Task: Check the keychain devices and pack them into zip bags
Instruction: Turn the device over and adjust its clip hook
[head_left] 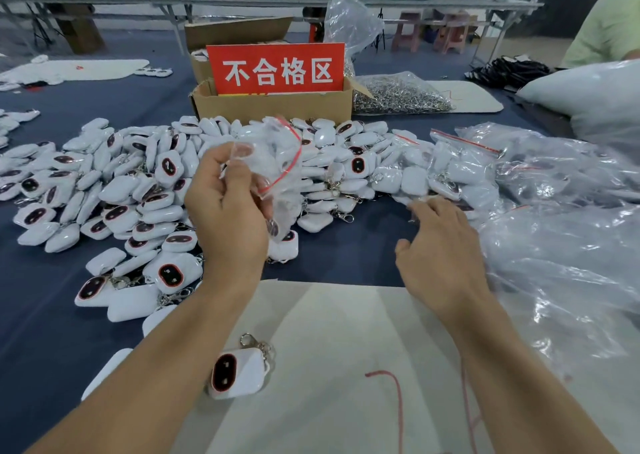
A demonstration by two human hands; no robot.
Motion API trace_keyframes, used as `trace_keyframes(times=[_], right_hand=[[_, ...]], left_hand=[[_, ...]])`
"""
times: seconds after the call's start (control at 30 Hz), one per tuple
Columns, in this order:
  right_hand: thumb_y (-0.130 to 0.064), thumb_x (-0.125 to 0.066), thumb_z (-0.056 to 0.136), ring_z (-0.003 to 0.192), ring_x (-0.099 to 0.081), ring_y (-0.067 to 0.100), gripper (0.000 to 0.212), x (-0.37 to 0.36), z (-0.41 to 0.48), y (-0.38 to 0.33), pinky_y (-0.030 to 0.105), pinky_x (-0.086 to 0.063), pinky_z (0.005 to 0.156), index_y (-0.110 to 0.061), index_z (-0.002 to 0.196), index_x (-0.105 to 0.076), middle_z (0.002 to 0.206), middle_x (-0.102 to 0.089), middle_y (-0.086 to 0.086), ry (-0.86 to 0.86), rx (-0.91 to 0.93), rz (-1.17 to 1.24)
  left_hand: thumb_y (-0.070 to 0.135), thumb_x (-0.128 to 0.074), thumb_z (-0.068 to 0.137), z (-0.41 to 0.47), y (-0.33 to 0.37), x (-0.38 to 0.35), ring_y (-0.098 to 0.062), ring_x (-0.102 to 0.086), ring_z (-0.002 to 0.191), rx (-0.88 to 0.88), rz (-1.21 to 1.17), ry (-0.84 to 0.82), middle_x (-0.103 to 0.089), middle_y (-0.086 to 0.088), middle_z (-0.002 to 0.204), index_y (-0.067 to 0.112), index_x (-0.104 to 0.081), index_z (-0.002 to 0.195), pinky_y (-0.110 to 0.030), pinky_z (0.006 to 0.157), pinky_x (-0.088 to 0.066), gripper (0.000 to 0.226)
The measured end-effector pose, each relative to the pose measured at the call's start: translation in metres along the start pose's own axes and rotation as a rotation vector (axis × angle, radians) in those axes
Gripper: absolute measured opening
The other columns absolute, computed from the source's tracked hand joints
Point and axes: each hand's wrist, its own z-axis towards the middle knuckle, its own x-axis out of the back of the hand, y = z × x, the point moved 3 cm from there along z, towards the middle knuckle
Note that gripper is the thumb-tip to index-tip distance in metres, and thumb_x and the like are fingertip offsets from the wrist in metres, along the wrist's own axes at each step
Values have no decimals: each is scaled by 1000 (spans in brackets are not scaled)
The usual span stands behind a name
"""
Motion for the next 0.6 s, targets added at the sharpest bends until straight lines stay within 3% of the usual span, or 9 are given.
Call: trace_keyframes(times=[0.1,0.23,0.3,0.37,0.47,0.53,0.6], right_hand=[[-13,-62,91,146,-33,27,51,0,0,2,39,-25,121,-17,142,-58,156,-43,6,-28,-4,21],[-11,-64,88,141,-40,29,35,-3,-3,-4,36,-29,118,-16,122,-72,150,-51,9,28,18,112],[-4,-66,83,125,-54,30,26,-4,-6,-16,33,-35,108,-13,105,-78,132,-65,8,83,154,174],[3,-63,79,113,-57,25,34,-11,-12,-33,33,-40,100,-15,103,-79,119,-70,0,37,323,269],[1,-59,80,121,-49,19,52,-30,-17,-60,33,-40,105,-21,126,-67,130,-63,-8,-110,438,321],[-8,-57,86,128,-44,19,49,-43,-12,-71,37,-39,107,-22,133,-57,133,-55,-7,-175,476,225],[-17,-54,90,130,-41,19,46,-50,-6,-73,38,-36,108,-25,136,-53,133,-51,-7,-207,466,150]], left_hand=[[21,-46,106,-1,9,3,-9,-52,57,-220,105,-24,-59,9,65,33,-67,102,-25,53,-43,24],[30,-51,101,-29,-4,-12,-8,-49,56,-372,504,-389,-60,7,66,38,-64,125,-16,57,-41,29],[27,-56,98,-39,-12,-18,-5,-47,51,-368,723,-485,-51,10,53,41,-68,125,-23,60,-45,33],[25,-56,95,-36,-11,-18,-6,-46,50,-335,803,-417,-45,12,48,39,-73,122,-29,61,-43,35],[27,-48,88,-24,-1,-8,-15,-52,58,-258,732,-180,-53,13,55,35,-77,112,-35,64,-50,38],[24,-47,87,-17,1,-1,-17,-55,59,-210,640,-69,-62,10,60,34,-78,108,-40,64,-52,39],[23,-47,86,-14,3,4,-15,-51,56,-205,601,-21,-58,11,57,35,-78,108,-39,62,-51,40]])
